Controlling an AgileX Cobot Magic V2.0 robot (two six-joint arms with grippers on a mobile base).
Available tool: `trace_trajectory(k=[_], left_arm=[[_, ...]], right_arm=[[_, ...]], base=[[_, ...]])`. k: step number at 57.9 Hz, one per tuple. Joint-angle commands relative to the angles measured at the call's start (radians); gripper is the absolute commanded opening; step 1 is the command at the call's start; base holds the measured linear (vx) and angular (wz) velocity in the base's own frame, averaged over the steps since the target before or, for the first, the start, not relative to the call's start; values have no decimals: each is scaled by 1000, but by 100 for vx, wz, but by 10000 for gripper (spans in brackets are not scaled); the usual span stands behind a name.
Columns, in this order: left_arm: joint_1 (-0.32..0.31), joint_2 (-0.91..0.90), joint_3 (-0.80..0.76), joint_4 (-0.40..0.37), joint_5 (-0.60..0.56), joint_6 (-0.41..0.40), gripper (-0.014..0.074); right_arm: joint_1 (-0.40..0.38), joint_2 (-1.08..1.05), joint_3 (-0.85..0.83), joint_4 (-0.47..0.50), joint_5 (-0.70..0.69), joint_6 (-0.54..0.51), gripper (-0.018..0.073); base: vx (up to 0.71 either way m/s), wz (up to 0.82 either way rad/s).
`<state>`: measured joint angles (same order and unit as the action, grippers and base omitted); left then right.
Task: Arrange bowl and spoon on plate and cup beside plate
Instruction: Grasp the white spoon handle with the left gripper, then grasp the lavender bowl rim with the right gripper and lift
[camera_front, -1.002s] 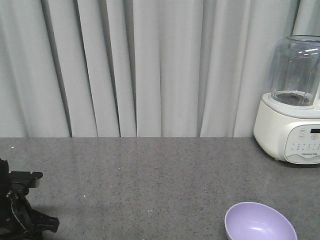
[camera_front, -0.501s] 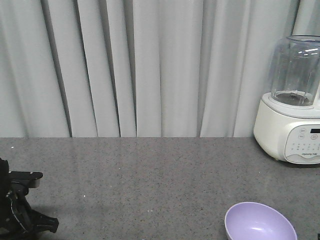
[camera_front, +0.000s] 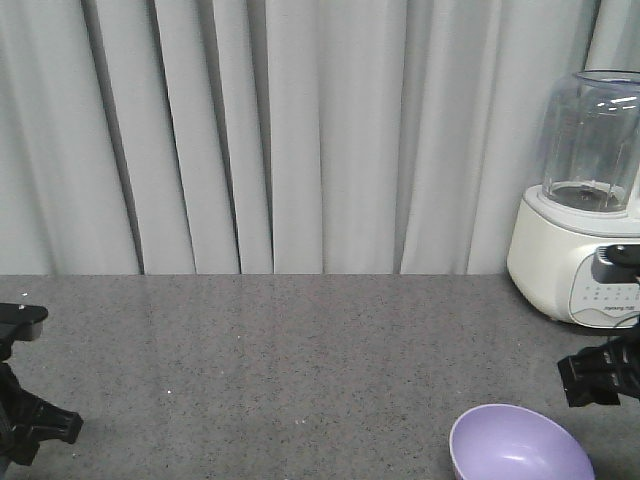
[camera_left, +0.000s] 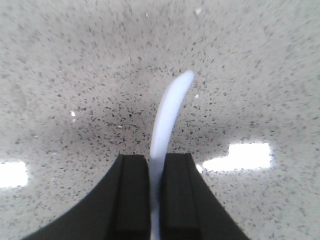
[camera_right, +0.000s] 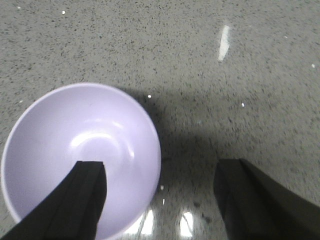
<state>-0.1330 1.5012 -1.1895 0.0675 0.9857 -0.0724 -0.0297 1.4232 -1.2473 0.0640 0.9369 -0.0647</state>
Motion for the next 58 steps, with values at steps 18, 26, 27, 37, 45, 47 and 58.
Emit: trace_trajectory(k=[18, 26, 27, 37, 45, 47, 58], left_arm=[[-7, -180, -23, -3, -15, -11, -3], [-7, -199, -23, -3, -20, -11, -3], [-7, -199, -23, -3, -20, -11, -3], [-7, -203, -23, -3, -19, -11, -3], [-7, -203, -23, -3, -16, -11, -3], [-7, -203, -23, -3, -16, -11, -3], [-7, -203, -23, -3, -16, -11, -3]], right_arm=[[-2, 218, -174, 29, 96, -76, 522], [-2, 263, -174, 55, 149, -97, 522], [-2, 269, -174, 53, 154, -97, 522], [-2, 306, -174, 42, 161, -94, 502], [-2, 313, -174, 42, 167, -94, 402], [-2, 313, -174, 42, 168, -94, 364], [-2, 313, -174, 42, 169, -96, 150]], base=[[0, 0], [0, 0], [0, 0], [0, 0], [0, 0], [0, 0], [0, 0]])
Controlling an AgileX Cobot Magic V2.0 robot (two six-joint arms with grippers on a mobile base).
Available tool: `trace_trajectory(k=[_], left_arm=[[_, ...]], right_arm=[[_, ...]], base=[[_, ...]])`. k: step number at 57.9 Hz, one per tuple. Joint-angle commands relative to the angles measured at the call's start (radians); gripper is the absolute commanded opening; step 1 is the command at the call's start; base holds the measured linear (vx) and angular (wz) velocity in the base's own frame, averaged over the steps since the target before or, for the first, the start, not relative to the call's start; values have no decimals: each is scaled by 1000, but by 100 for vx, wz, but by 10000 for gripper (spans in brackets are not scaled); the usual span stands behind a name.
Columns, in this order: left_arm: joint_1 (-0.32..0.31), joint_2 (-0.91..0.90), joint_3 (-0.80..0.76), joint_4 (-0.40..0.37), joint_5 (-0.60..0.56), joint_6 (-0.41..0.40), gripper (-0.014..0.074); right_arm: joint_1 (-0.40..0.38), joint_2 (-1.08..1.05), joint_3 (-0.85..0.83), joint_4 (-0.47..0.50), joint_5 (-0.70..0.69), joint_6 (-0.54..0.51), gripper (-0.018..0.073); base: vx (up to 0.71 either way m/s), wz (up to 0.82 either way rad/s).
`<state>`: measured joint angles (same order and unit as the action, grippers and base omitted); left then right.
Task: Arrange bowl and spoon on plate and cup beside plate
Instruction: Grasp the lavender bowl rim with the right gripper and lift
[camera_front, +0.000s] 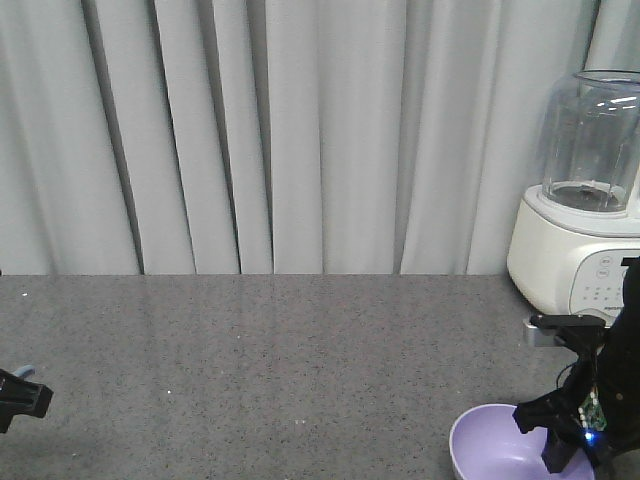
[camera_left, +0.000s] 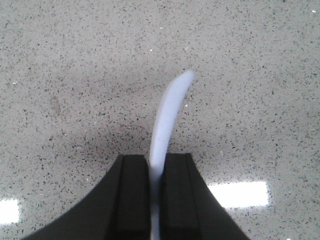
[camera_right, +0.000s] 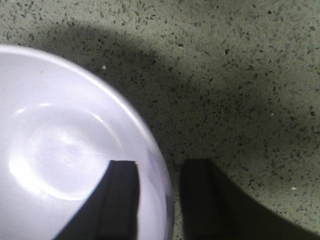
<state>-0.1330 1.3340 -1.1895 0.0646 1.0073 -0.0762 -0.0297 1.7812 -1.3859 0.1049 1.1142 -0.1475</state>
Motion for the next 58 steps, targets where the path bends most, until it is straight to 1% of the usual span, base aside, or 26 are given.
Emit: trace_trajectory(k=[1, 10, 24, 30, 36, 43, 50, 58], left_arm=[[-7, -35, -23, 0, -38, -7, -3], [-7, -35, -23, 0, -40, -7, -3], [-7, -35, -23, 0, -52, -4, -3], [-7, -37, -23, 0, -64, -4, -3], [-7, -50, -23, -5, -100, -6, -3], [-7, -90, -23, -24, -179, -6, -3], [-7, -142, -23, -34, -260, -6, -3], [-7, -214, -23, -37, -322, -4, -3]], right_arm=[[-2, -45, -36, 1, -8, -13, 134], [-2, -45, -36, 2, -7, -13, -14], [-2, -62, -36, 8, -23, -16, -13], [-2, -122, -36, 44, -84, -32, -13], [3, -212, -36, 91, -171, -39, -12], [36, -330, -36, 91, -259, -39, -12], [100, -448, -36, 75, -303, -38, -12], [145, -548, -29, 49, -340, -23, -12]], base=[[0, 0], [0, 0], [0, 0], [0, 0], [0, 0], [0, 0], [0, 0], [0, 0]])
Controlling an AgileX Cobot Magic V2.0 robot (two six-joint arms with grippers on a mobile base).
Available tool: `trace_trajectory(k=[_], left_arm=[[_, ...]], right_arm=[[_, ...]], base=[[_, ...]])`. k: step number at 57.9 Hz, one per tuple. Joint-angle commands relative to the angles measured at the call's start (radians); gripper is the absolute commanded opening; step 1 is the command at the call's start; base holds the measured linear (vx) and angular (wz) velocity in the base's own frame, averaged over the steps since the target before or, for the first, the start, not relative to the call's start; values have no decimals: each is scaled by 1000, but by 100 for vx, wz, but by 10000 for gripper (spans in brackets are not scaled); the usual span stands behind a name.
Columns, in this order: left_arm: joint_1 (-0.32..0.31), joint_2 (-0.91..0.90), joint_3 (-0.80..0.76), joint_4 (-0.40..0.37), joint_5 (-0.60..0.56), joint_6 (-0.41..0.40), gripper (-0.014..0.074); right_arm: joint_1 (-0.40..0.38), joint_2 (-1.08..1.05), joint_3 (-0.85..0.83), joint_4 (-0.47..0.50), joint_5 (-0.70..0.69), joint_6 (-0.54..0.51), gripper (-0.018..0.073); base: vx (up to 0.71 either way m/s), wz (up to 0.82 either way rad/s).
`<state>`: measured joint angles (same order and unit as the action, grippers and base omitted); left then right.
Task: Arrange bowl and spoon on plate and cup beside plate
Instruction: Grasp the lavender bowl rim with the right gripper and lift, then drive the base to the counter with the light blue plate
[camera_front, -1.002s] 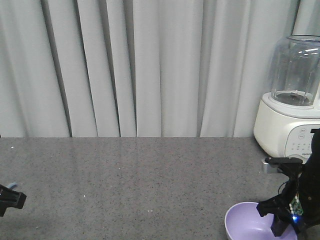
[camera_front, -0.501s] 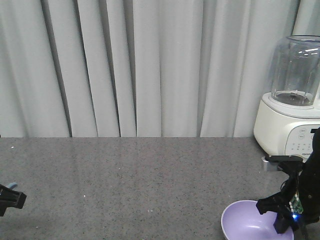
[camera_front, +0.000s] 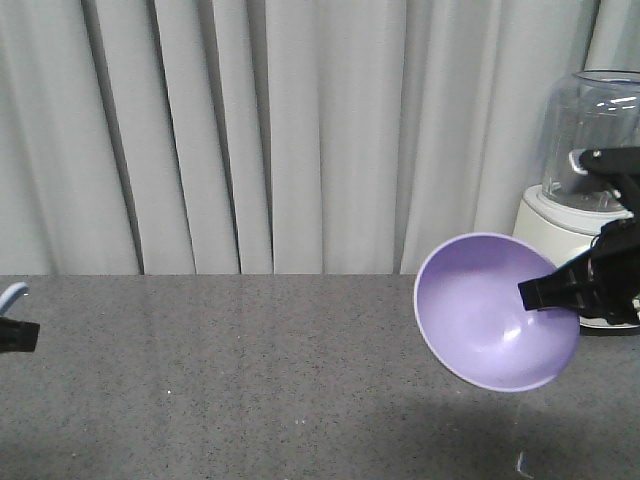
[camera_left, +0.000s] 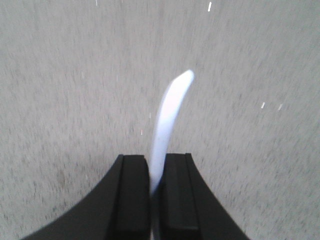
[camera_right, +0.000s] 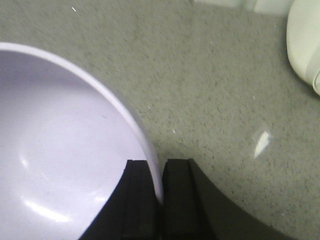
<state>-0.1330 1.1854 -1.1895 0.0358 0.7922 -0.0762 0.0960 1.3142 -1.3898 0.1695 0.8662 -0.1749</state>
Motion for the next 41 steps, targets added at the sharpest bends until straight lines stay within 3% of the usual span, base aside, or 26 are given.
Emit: trace_trajectory(k=[1, 9, 18, 24, 41], left_arm=[[-7, -77, -23, -6, -112, -4, -3], [-7, -156, -21, -4, -113, 8, -3], [-7, -256, 12, 2, -143, 83, -3], [-7, -311, 42, 2, -189, 76, -3], [-7, -355, 63, 2, -158, 76, -3]], right_arm=[[22, -90, -25, -18, -94, 8, -12], [24, -209, 53, -61, -147, 30, -12], [24, -375, 215, -77, -230, 30, -12], [24, -441, 297, -86, -288, 34, -12], [24, -468, 321, -86, -308, 34, -12]], base=[[0, 0], [0, 0], [0, 0], [0, 0], [0, 0]])
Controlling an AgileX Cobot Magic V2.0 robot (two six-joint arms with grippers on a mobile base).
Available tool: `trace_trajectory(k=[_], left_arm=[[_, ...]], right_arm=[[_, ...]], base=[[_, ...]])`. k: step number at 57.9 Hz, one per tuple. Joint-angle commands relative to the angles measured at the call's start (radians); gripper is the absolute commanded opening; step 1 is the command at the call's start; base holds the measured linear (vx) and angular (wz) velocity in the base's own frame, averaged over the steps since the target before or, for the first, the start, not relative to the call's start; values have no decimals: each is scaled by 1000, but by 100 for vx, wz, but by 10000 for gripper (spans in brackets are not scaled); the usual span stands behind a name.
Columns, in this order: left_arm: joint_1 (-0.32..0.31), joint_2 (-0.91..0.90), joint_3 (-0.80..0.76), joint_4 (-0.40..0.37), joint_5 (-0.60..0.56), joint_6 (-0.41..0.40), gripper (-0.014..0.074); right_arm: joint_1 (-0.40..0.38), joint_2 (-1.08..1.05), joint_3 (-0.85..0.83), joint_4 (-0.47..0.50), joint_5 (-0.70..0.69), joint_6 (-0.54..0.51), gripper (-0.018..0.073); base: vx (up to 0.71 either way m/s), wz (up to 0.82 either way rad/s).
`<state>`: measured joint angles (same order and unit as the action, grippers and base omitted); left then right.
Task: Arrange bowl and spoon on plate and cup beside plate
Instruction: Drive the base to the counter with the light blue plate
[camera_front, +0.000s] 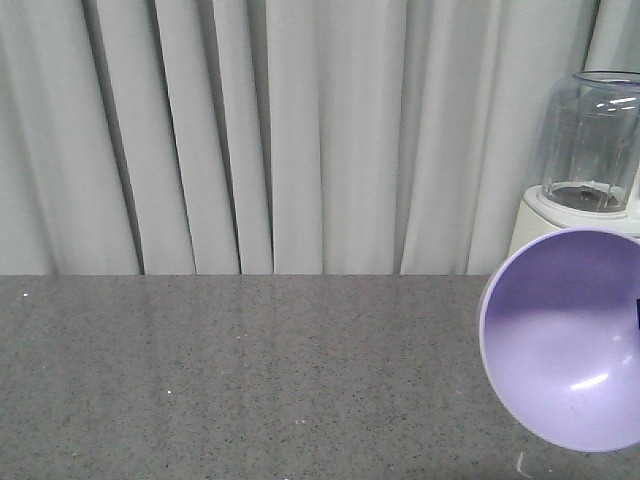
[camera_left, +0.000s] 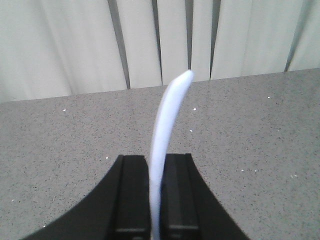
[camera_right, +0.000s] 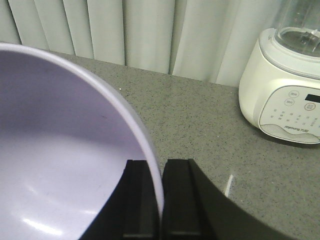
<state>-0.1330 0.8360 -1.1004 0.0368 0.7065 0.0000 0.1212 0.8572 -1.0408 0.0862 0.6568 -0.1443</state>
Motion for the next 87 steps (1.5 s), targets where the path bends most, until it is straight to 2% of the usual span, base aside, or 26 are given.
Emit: trace_trajectory(k=[1, 87], left_arm=[[-7, -4, -26, 1, -72, 0, -3], [-7, -4, -26, 1, -69, 0, -3]], right_arm=[[-1, -11, -28, -3, -98, 3, -12], [-1, -11, -28, -2, -98, -2, -12]], base=[[0, 0], [-3, 0]])
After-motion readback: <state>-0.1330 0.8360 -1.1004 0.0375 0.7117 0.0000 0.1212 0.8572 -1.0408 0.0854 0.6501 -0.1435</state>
